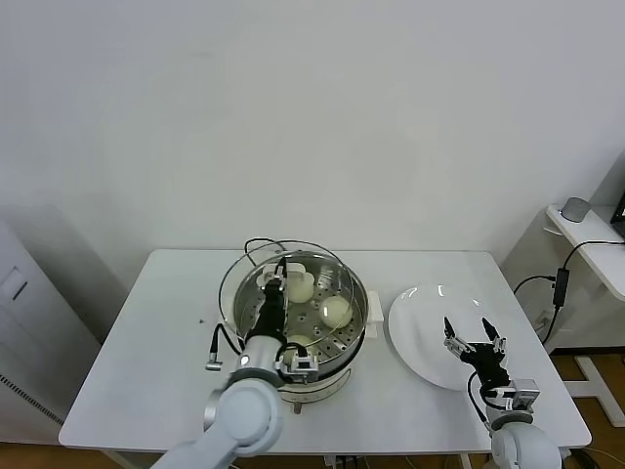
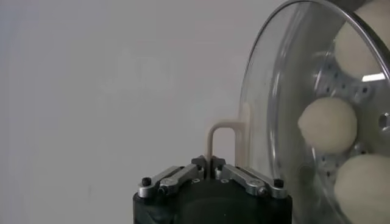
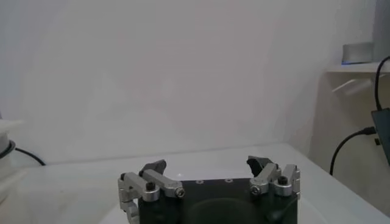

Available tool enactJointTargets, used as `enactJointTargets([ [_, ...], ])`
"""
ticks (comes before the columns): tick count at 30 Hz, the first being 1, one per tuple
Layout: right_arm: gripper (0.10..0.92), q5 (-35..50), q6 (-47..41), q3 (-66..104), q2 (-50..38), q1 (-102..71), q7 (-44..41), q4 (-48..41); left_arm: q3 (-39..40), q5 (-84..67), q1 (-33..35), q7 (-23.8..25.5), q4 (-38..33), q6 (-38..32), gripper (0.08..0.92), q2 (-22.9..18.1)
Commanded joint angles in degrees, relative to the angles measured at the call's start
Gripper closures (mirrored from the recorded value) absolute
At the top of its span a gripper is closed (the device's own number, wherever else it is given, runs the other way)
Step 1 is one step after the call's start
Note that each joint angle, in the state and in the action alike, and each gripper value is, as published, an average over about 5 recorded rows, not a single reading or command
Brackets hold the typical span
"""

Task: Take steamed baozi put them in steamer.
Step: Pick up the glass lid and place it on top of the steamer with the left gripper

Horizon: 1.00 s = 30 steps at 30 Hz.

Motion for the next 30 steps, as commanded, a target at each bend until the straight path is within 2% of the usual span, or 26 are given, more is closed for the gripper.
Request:
enactJointTargets([
  [1,0.203,-0.1,0.1,0.1,0.1,0.0,-0.1,-0.2,1.4,2.7,-0.1,0.0,1.9,1.1,0.893,-2.3],
  [30,0.203,-0.7,0.2,0.3,0.6,0.1,-0.2,-0.8,1.7,3.2,1.4,-2.3,5.4,-0.4,0.893,-4.2],
])
